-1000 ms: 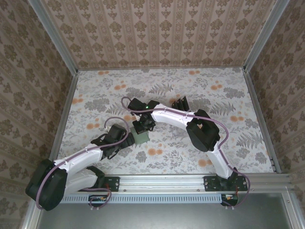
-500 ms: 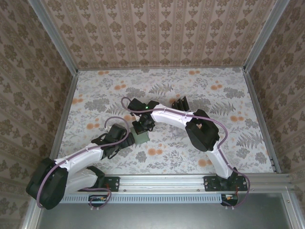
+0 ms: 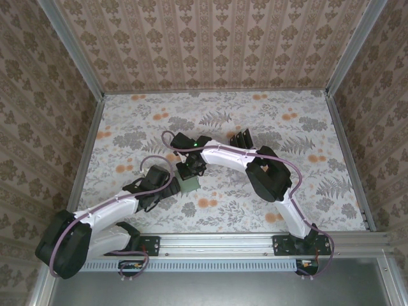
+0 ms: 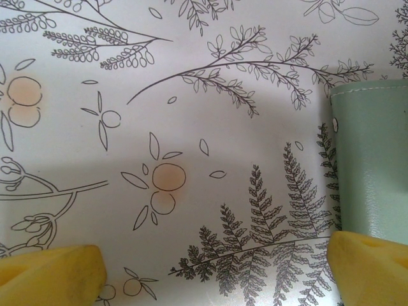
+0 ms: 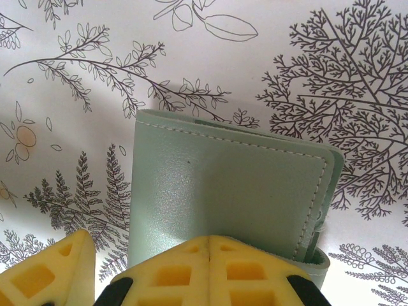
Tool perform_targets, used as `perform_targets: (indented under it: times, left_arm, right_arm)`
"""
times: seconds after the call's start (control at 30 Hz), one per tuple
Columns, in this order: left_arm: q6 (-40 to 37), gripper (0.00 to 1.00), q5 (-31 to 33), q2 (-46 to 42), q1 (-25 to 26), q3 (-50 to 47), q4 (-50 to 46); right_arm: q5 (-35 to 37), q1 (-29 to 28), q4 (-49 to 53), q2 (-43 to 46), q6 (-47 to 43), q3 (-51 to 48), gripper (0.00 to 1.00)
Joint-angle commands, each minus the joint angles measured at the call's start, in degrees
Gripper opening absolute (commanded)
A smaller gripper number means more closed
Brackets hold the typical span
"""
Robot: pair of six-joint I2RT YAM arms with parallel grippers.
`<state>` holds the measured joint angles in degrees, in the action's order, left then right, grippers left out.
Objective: Put the credit cards into the card holder
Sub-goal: Close the button on the card holder.
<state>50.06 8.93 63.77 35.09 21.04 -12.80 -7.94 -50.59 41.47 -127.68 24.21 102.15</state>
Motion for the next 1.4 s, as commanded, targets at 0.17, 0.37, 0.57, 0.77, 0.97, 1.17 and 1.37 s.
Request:
perform_targets:
  times: [0.17,0.37,0.57,0.77,0.97,1.17,1.37]
  left_arm:
    - [-1.2,0.96,-3.79,5.4,-1.25,-4.34,6.66]
    - [-1.24,0.96,-3.79,5.31,-1.25,-4.19,6.39]
    - [-1.47,0.96,-3.6,5.06,-1.25,-3.95,5.86]
    - [-1.62,0.96,-3.51,4.97,-1.3,-3.55,5.16]
    - [-1.68,0.96,-3.35,4.32,-1.3,-2.79,4.16]
    - [-4.36,0.98,-2.59,1.14,-2.32,1.82,0.51]
    - [-10.93,1.0,0.4,-2.67,-6.79,11.26,-5.63]
  right_arm:
    - [-0.42,0.27,-2.24,0.12,1.82,-6.03,0.0]
    - [-0.19,1.05,-6.22,2.3,3.71,-13.02,0.0]
    - [-0.73,2.43,-12.93,4.08,7.26,-22.01,0.0]
    - [-1.41,2.92,-17.19,3.59,9.72,-27.29,0.0]
    - [-4.22,3.51,-18.5,4.32,9.61,-25.37,0.01]
    - [-10.21,4.84,-20.38,5.9,9.84,-14.09,0.43]
    - [-12.52,7.57,-21.91,10.33,11.27,-4.53,0.83]
